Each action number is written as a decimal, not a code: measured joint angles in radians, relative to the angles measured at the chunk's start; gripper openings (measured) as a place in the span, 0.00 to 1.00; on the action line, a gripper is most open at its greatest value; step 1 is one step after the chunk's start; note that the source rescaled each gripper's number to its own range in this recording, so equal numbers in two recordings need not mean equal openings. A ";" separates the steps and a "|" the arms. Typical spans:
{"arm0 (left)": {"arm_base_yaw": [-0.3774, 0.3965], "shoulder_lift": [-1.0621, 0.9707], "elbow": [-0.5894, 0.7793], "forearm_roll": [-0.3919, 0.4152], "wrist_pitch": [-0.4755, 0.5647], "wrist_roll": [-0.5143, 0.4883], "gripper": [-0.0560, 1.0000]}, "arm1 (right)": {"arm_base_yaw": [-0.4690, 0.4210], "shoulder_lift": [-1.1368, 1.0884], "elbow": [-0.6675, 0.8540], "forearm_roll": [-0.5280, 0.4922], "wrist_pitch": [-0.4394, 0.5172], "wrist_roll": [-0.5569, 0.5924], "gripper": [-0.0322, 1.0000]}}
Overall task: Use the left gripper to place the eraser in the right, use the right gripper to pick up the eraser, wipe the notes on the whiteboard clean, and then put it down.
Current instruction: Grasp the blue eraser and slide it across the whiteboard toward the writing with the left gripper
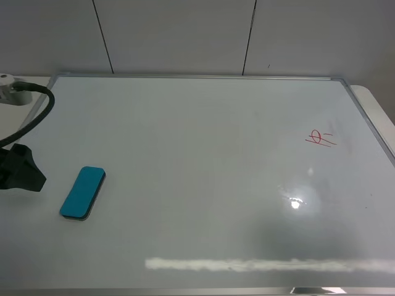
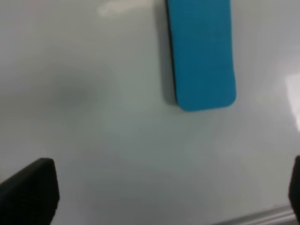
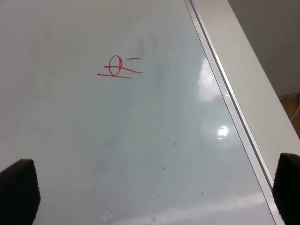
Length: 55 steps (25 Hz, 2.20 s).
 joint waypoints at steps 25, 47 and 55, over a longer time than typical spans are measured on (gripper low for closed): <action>-0.150 0.521 0.000 0.013 -0.385 -0.186 0.97 | 0.000 0.000 0.000 0.000 0.000 0.000 1.00; -0.154 0.555 -0.001 -0.045 -0.453 -0.200 0.06 | 0.000 0.000 0.000 0.000 0.000 0.000 1.00; -0.147 0.642 -0.032 -0.048 -0.446 -0.189 0.06 | 0.000 0.000 0.000 0.000 0.000 0.000 1.00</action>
